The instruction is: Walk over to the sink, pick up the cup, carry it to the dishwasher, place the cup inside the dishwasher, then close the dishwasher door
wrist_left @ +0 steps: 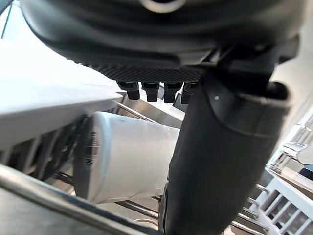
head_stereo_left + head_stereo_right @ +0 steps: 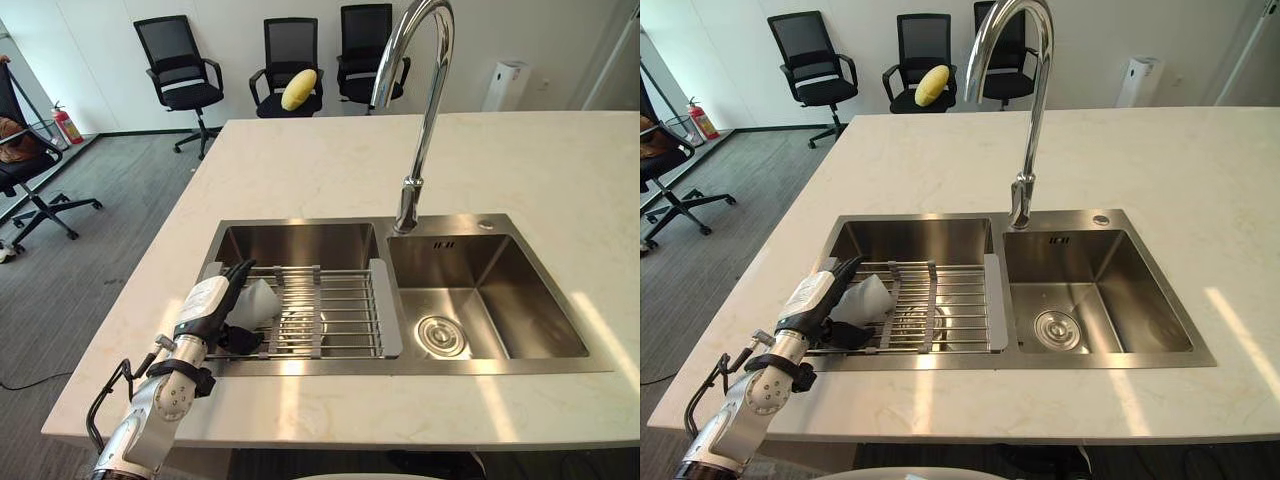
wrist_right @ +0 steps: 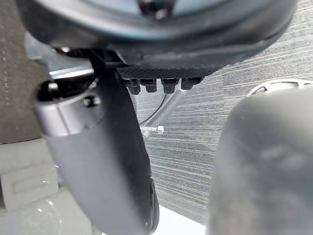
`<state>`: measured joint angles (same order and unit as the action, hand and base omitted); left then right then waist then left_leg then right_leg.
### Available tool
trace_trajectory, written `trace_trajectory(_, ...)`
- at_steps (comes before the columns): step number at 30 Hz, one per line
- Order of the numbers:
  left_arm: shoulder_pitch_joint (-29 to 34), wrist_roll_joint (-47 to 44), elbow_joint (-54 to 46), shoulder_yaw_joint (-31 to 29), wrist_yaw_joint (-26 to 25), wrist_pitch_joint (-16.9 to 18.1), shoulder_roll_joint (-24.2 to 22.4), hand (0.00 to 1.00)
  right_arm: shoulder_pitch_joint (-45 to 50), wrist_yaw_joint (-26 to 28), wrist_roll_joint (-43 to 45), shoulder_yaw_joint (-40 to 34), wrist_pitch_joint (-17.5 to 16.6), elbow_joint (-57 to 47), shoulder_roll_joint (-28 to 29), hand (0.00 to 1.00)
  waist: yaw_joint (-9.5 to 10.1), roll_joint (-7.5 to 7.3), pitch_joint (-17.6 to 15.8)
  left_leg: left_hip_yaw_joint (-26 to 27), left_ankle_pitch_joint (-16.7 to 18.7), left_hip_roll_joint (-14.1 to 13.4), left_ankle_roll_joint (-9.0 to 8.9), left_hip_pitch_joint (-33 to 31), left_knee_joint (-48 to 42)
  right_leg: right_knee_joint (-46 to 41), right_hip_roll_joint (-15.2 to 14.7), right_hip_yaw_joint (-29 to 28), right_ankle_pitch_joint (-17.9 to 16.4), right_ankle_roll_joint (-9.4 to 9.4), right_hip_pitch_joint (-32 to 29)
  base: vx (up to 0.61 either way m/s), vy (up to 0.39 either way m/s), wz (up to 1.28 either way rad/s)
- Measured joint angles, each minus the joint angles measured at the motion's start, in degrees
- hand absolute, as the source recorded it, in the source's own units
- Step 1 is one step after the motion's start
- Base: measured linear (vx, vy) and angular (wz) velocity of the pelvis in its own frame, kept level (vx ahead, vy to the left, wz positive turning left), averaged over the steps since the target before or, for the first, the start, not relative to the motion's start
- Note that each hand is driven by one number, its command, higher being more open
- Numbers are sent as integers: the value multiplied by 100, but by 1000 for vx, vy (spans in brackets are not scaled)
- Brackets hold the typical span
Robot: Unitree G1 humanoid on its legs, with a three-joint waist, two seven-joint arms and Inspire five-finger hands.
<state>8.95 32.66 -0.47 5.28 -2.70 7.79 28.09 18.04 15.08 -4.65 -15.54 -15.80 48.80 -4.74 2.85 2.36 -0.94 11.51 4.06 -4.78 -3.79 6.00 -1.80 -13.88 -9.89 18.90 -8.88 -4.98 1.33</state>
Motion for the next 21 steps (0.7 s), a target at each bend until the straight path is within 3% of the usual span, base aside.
trace_trajectory(9,24,231,-369,90,18,-45,-497,100,-1,-29,0,-120,1,19,51,100,33,-8,-8,0,4,2,4,-4,-48,-75,-9,-11,-16,18,-4,0,0,0)
trace_trajectory(16,42,92,-263,192,83,-442,-494,100,36,-56,-2,-83,25,19,49,100,20,-31,6,-5,-4,-12,-1,24,-66,-102,-11,-19,-19,23,-5,0,0,0)
trace_trajectory(21,1,-131,-130,176,136,-447,-494,100,28,-52,-3,12,30,19,9,100,22,-48,17,-15,-11,-6,-1,26,-34,-70,-14,-2,-18,20,-1,0,0,0)
